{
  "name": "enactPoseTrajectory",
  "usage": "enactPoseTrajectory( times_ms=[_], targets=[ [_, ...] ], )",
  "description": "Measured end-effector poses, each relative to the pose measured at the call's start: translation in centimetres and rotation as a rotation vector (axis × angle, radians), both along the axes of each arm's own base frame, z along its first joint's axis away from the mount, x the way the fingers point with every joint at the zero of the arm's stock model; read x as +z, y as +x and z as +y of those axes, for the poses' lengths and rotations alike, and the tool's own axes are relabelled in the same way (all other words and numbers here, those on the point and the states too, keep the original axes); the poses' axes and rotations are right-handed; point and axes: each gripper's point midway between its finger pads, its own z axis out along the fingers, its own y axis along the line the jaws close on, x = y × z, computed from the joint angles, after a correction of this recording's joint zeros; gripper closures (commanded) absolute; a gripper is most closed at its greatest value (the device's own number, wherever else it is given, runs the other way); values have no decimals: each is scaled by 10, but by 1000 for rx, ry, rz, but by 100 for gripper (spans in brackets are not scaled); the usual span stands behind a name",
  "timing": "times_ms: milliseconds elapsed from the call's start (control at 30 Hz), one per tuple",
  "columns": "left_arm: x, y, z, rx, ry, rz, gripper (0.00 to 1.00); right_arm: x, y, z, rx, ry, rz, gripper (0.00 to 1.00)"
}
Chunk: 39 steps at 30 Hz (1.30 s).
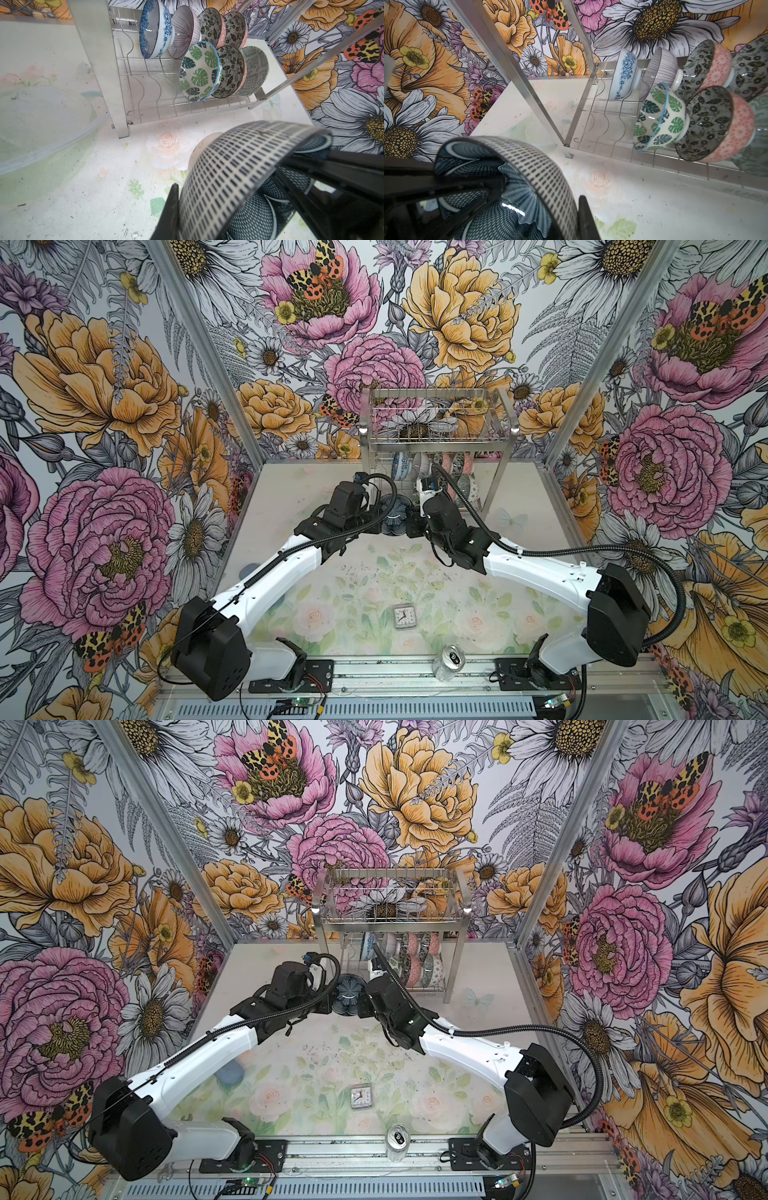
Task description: Load the bowls into the dish rack
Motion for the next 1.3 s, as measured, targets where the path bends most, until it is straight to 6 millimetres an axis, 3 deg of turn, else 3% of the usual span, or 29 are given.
enactPoseTrajectory(
  times_ms=[33, 67, 233, 400, 500, 800, 1300],
  targets=[
    [4, -2, 1, -8, -1, -4, 5, 0, 0, -1, 0, -9, -6, 100],
    [10, -4, 4, -10, 2, -12, 1, 0, 1, -1, 3, -19, -11, 100],
    [46, -13, 30, -1, 53, -64, 1, 3, 7, -12, -48, -133, -69, 100],
    [70, -14, 79, 83, 131, -103, 1, 7, 33, -18, -179, -323, -170, 100],
    [64, -13, 95, 118, 186, -85, 1, -2, 52, -21, -256, -455, -206, 100],
    [33, -15, 113, 148, 243, -16, 1, -34, 93, -24, -394, -808, -287, 100],
    [15, -12, 125, 168, 226, 17, 1, -47, 159, -34, -503, -957, -314, 100]
  ],
)
